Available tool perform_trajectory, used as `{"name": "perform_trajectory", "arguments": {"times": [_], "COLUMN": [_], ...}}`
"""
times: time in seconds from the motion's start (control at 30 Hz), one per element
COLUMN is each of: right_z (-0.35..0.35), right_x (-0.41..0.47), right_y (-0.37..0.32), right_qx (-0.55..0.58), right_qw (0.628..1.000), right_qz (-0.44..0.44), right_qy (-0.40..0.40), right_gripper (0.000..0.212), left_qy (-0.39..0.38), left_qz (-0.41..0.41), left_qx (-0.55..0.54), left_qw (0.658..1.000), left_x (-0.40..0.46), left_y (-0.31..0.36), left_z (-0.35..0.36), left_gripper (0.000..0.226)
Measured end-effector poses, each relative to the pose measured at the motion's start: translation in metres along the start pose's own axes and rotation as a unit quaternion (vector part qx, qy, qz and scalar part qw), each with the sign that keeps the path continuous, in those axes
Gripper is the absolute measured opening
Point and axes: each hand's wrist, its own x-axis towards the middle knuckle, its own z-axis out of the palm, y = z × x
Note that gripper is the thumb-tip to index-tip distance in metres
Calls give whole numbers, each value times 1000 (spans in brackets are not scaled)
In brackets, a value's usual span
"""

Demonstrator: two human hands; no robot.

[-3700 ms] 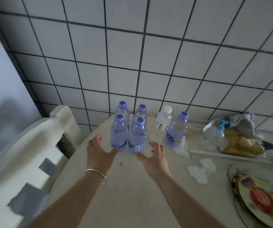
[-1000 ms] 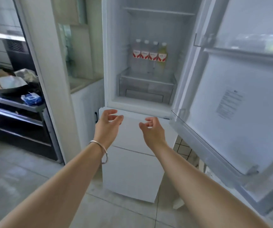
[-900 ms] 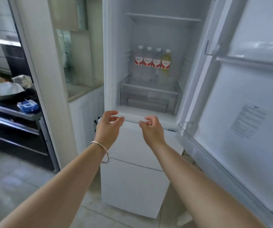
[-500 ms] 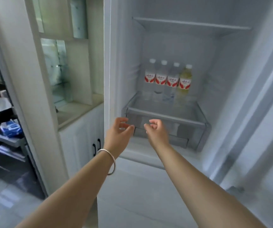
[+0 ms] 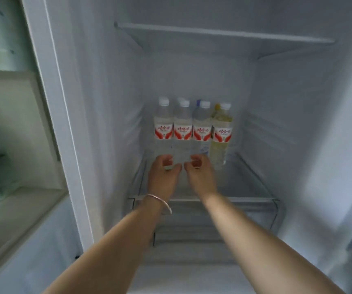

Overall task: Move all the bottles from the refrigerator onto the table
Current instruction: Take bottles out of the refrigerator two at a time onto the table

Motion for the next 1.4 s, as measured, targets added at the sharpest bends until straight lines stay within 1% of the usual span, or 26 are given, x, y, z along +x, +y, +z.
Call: {"name": "perform_trajectory", "arguments": {"times": [0.07,0.13,0.2,0.33,0.47,0.57,0.63,0.7,0.77,0.8,0.9,1.0,1.1,1.17,1.23,1.27,1.33,1.4], "right_z": [-2,-2,1,8,19,26,30,34,34,34,35,35,35,32,27,25,21,20], "right_x": [24,44,63,102,123,134,141,148,153,155,155,151,145,137,126,121,114,112], "right_y": [-5,-11,-18,-37,-46,-51,-54,-58,-60,-60,-56,-53,-48,-44,-37,-33,-23,-12], "right_qx": [-8,-13,-25,-28,-42,-36,-21,-27,-38,-42,-73,-106,-119,-89,-4,48,133,183], "right_qw": [1000,1000,999,996,988,986,988,989,989,989,987,981,972,974,983,986,984,975], "right_qz": [-10,-16,-40,-90,-142,-157,-147,-141,-139,-138,-143,-164,-200,-210,-184,-158,-108,-94], "right_qy": [1,9,11,9,53,50,40,28,15,10,-2,4,15,10,-12,-26,-52,-81], "right_gripper": [36,37,37,41,45,53,59,53,44,43,49,55,54,49,46,46,45,44], "left_qy": [16,40,82,158,200,191,185,177,170,169,169,176,169,162,155,149,134,135], "left_qz": [15,12,14,45,54,64,61,69,73,69,46,28,38,55,86,106,133,145], "left_qx": [14,23,25,40,39,26,19,21,10,0,-14,-33,-57,-60,-57,-50,-49,-53], "left_qw": [1000,999,996,986,978,979,981,982,983,983,984,983,983,983,982,982,981,979], "left_x": [20,37,55,86,106,124,134,140,141,142,144,143,136,126,116,111,103,99], "left_y": [4,8,6,12,15,11,8,6,5,3,-1,3,2,3,6,8,9,6], "left_z": [6,6,6,14,23,28,30,34,37,38,42,40,33,28,22,20,16,13], "left_gripper": [35,38,44,60,77,77,77,75,63,60,62,61,57,41,20,16,15,17]}}
